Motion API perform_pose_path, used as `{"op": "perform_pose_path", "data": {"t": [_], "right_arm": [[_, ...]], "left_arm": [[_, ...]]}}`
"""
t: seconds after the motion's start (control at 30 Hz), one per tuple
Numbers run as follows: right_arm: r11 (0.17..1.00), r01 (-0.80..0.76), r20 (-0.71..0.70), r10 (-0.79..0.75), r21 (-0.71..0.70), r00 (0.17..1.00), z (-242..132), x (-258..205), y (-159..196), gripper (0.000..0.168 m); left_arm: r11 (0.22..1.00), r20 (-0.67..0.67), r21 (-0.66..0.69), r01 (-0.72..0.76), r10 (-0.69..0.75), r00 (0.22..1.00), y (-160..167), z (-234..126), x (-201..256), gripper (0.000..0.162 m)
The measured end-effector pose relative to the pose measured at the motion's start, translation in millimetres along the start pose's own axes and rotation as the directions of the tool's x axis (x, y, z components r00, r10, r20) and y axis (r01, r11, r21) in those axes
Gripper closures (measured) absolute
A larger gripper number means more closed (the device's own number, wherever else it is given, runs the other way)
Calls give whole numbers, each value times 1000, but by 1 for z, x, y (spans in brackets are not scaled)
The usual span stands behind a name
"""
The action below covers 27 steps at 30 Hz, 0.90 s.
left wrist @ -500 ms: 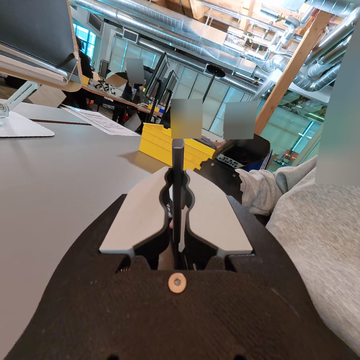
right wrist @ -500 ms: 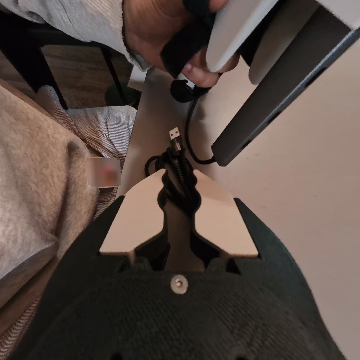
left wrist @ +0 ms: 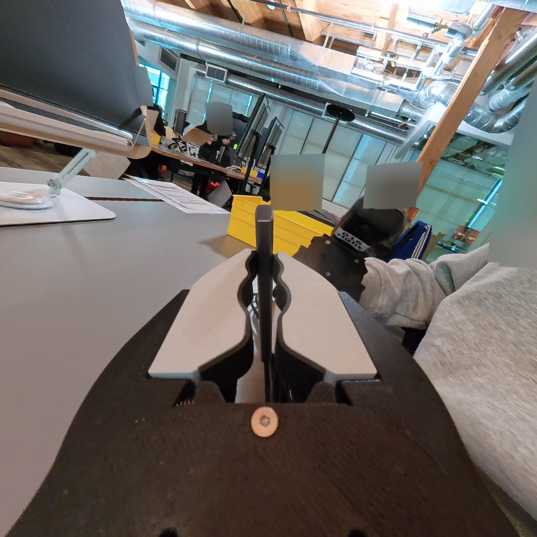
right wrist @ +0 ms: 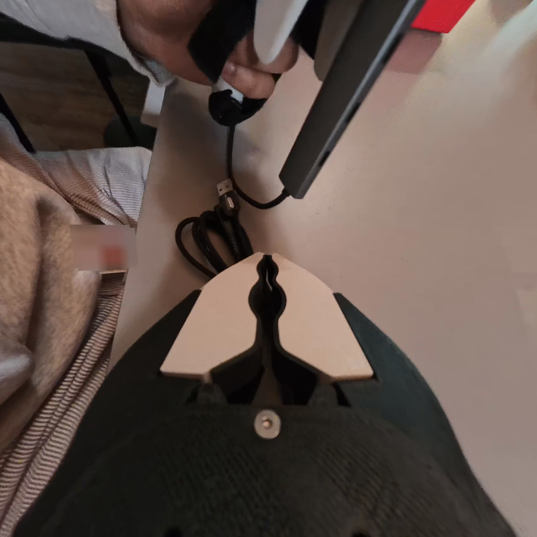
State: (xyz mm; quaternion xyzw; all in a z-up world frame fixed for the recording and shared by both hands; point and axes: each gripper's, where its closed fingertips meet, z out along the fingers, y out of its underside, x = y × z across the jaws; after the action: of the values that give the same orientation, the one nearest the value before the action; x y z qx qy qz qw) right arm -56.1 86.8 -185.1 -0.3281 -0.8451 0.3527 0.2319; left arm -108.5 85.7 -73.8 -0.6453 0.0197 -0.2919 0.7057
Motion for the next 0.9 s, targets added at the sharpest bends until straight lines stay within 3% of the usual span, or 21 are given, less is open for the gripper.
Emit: {"op": "perform_pose_path", "data": {"t": [0.03, 0.13, 0.3, 0.6, 0.9], "right_arm": [[999, -27, 12, 27, 22, 1000, -3, 1, -1, 168], [996, -59, 36, 57, 64, 998, -6, -1, -7, 168], [999, 31, 50, -30, -12, 998, 14, -20, -9, 148], [996, 79, 35, -78, -32, 996, 20, -23, -8, 163], [966, -196, 85, 184, 170, 979, -15, 10, -18, 168]], "left_arm": [[1000, 7, 4, -2, 2, 1000, -1, -1, -1, 154], [1000, 10, 8, 13, -13, 1000, -1, -2, -4, 154], [1000, 1, 4, 29, -29, 1000, 1, 0, -4, 154], [999, -79, -1, 49, -49, 996, 1, 0, 6, 154], [996, -124, 25, 86, -82, 989, -6, -5, 6, 155]]}}
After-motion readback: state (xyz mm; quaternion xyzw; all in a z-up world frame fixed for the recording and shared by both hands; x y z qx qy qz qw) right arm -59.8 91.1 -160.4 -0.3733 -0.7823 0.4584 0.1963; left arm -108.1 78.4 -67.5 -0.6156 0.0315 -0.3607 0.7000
